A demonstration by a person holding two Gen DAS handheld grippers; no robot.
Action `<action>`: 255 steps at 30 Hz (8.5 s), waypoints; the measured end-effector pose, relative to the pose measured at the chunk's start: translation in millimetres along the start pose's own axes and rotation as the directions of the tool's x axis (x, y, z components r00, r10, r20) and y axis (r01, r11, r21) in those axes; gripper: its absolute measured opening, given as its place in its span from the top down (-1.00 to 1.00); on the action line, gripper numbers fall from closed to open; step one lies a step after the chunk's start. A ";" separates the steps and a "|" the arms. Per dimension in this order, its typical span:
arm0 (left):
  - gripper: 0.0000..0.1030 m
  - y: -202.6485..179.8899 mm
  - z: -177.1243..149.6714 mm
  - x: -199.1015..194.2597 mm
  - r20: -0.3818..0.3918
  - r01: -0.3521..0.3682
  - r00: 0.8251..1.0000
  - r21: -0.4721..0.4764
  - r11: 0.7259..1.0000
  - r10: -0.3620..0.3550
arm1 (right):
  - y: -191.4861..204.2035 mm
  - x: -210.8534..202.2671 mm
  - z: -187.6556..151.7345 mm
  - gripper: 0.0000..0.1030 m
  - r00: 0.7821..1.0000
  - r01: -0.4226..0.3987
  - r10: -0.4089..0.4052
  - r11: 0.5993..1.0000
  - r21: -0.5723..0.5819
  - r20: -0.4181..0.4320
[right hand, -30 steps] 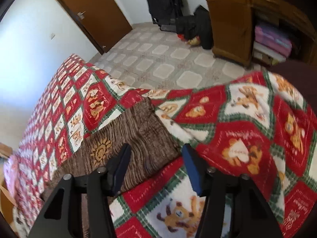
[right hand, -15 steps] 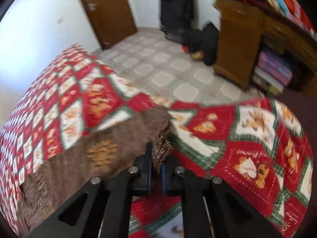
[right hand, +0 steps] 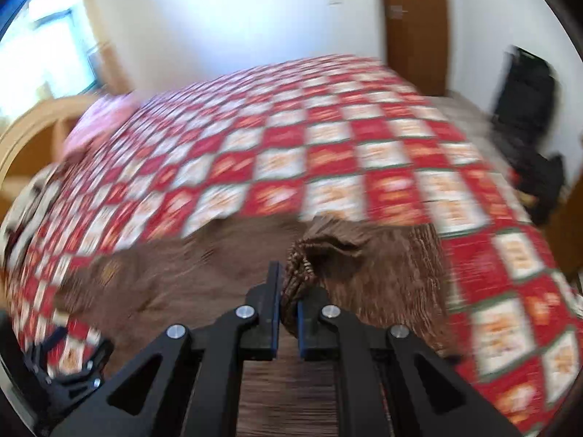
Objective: Fold small clothes
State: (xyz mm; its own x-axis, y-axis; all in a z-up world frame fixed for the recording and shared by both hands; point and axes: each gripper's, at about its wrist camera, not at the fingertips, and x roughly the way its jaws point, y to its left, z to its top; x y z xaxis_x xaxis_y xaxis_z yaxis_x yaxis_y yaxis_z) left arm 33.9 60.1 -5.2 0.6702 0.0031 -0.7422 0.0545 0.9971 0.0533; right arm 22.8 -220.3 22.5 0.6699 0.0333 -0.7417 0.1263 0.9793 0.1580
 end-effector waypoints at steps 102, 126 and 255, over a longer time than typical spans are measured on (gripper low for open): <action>-0.98 131.6 -6.7 28.5 0.018 -0.103 0.993 -0.340 0.935 0.116 | -36.1 -1.8 -23.6 -0.22 0.987 0.000 -0.008 0.999 0.051 0.158; 0.85 236.4 -29.1 101.3 0.047 0.068 0.998 -0.698 0.713 -0.049 | 75.0 -6.7 -72.8 -0.23 0.983 -0.175 0.179 0.981 -0.089 0.035; -0.26 69.7 -72.5 -20.0 0.096 -0.133 0.986 -0.034 0.991 0.136 | 38.3 -11.2 -114.9 -0.02 0.970 -0.235 0.222 0.960 -0.150 -0.097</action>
State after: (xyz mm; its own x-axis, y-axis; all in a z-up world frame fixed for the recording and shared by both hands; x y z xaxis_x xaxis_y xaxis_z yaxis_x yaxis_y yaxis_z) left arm -29.4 135.1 -35.1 0.7396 0.1311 -0.6602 -0.0606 0.9898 0.1286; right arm -63.9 -160.2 -38.0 0.6067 0.2696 -0.7478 -0.1462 0.9625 0.2284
